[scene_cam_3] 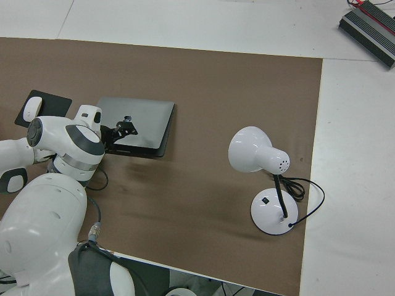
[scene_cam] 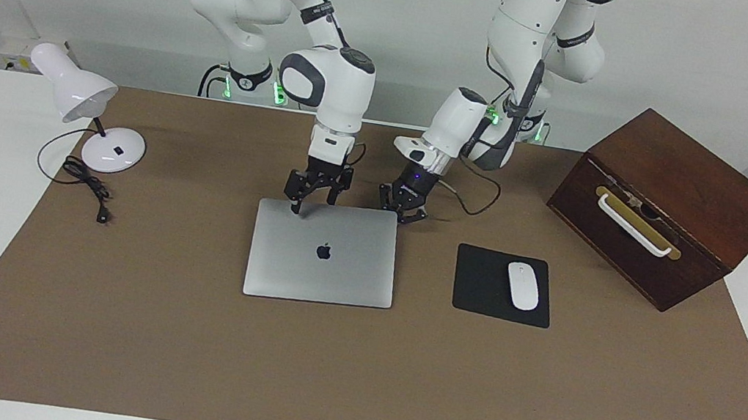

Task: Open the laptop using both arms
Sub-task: 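Lift the laptop lid upward with the right gripper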

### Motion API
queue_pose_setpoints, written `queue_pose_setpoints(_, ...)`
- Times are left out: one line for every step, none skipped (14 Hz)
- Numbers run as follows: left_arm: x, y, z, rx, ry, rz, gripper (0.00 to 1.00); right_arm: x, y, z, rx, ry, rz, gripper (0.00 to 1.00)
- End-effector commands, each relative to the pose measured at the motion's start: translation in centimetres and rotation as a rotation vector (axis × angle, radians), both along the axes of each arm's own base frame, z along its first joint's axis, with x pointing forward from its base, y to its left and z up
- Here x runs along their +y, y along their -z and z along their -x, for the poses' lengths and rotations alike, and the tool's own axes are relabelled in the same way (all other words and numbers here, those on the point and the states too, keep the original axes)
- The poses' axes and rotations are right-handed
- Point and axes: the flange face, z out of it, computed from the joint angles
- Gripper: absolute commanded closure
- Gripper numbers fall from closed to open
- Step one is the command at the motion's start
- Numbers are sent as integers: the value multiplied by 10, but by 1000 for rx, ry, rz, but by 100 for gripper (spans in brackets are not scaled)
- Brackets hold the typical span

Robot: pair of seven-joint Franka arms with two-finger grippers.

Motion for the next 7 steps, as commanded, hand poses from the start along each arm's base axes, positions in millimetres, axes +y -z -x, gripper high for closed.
queue_pose_setpoints(5,19,-8,4,1,-27,100,-3,-3,-20,-32,-9,-7,0)
queue_pose_setpoints(5,19,-8,5,1,-28,100,-4,-4,-22,-35,-14,-3,0)
queue_pose_setpoints(5,19,-8,5,1,-28,100,-3,-8,-24,-39,-17,-3,0)
queue_pose_setpoints(4,19,-8,4,1,-27,100,-2,-10,-27,-41,-24,-3,0)
queue_pose_setpoints(4,19,-8,4,1,-27,100,-2,-14,-29,-47,-28,-2,0)
queue_pose_setpoints(4,18,-8,3,1,-26,100,-3,-17,-32,-49,-33,3,0)
queue_pose_setpoints(4,21,-8,6,1,-29,100,-5,-22,-37,-54,-38,8,0)
